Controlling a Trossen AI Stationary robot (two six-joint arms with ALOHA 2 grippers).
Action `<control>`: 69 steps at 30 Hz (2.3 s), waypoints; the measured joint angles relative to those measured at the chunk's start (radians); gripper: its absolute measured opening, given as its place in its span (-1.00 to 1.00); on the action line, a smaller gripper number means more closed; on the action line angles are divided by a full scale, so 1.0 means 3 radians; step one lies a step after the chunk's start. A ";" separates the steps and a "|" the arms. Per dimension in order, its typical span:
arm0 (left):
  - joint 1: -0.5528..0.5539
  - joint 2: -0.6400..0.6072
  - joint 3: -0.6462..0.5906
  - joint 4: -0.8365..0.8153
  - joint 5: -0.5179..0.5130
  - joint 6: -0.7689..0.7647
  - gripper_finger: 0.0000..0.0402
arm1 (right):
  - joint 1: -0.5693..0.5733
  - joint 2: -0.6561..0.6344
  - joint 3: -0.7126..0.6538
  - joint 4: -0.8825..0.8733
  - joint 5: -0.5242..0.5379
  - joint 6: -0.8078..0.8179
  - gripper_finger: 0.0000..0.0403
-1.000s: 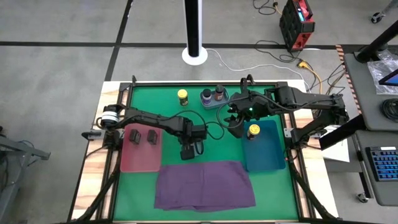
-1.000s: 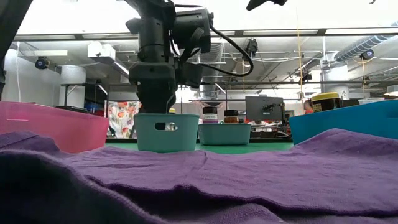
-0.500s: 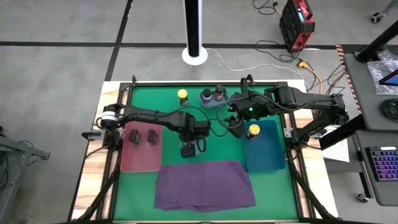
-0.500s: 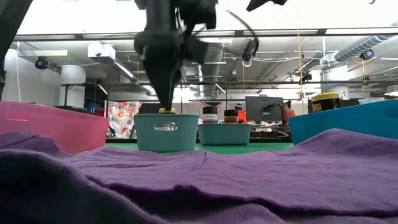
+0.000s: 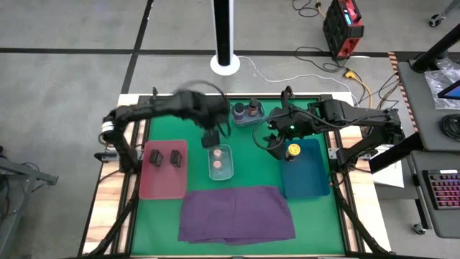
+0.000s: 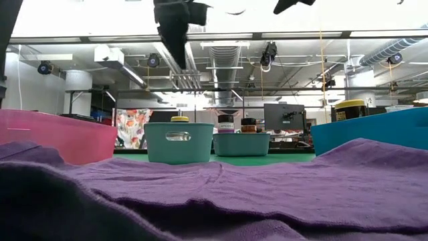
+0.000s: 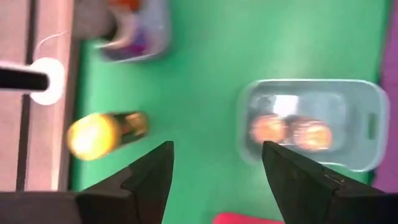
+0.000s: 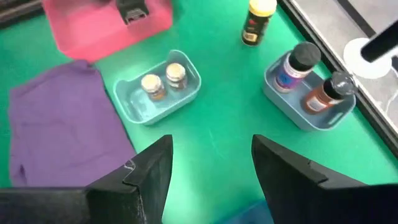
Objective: Sort spices by type
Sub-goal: Put the yellow seasoning bottle into the blue bin
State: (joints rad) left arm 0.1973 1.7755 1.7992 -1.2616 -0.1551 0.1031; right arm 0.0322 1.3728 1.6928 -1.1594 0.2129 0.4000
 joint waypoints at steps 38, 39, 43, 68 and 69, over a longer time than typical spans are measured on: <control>0.1563 -0.0310 -0.1715 0.2314 0.0732 0.1056 0.58 | -0.0914 -0.0115 -0.0252 0.0491 -0.0116 -0.0553 0.42; 0.1571 -0.0295 -0.1717 0.2318 0.0754 0.1064 0.60 | -0.0935 -0.0102 -0.0252 0.0489 -0.0122 -0.0555 0.41; 0.1609 -0.0246 -0.1729 0.2311 0.0940 0.1037 0.62 | -0.0983 -0.0054 -0.0258 0.0488 -0.0139 -0.0587 0.40; 0.1605 0.0126 -0.1731 0.2477 0.1049 0.0878 0.20 | -0.1026 -0.0037 -0.0258 0.0483 -0.0185 -0.0551 0.42; 0.1606 0.0126 -0.1731 0.2497 0.1046 0.0851 0.13 | -0.1026 -0.0037 -0.0258 0.0482 -0.0184 -0.0552 0.43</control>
State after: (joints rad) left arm 0.6791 1.8133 1.2800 -0.5124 0.1587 0.3584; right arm -0.2756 1.3617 1.6154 -1.0149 0.1577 0.2344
